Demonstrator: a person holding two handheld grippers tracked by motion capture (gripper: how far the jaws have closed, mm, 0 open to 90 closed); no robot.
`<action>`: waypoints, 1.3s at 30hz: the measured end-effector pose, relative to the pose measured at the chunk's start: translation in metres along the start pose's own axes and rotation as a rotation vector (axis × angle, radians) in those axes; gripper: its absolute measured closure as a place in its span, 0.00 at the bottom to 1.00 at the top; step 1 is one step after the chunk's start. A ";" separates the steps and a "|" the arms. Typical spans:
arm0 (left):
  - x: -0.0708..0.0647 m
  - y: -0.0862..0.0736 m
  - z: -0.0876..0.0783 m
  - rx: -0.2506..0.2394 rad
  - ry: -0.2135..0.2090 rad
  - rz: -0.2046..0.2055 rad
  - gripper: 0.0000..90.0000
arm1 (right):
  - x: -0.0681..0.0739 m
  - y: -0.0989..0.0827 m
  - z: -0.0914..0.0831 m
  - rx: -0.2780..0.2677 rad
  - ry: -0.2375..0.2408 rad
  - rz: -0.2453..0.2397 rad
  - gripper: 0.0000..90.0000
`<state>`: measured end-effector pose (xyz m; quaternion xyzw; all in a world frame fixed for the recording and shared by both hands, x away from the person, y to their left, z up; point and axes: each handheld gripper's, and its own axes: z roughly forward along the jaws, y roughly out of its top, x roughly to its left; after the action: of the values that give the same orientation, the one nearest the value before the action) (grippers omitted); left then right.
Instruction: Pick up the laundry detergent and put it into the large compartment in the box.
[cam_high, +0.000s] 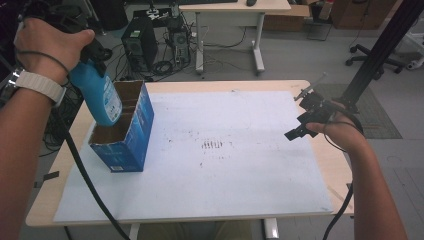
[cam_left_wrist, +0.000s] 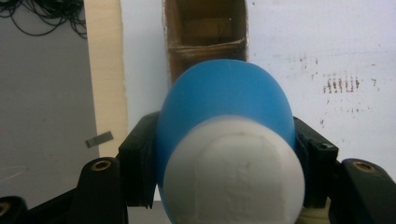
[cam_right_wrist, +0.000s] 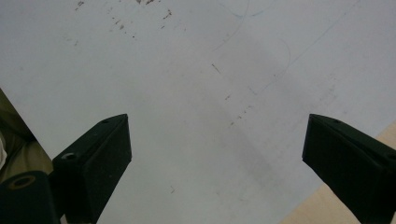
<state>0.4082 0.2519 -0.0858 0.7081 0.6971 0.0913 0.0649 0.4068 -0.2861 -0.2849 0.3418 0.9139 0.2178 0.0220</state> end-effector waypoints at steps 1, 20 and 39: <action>0.000 0.000 0.001 0.001 0.002 0.000 0.42 | 0.000 0.000 0.000 0.001 0.000 -0.001 0.09; -0.001 0.000 0.044 0.015 0.025 0.001 0.42 | 0.000 -0.003 -0.002 -0.001 -0.004 0.006 0.09; 0.001 -0.006 0.080 0.011 0.036 0.000 0.42 | 0.000 -0.004 0.000 0.000 -0.003 0.007 0.09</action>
<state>0.4204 0.2562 -0.1650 0.7068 0.6986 0.1004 0.0486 0.4041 -0.2889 -0.2863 0.3455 0.9127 0.2172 0.0224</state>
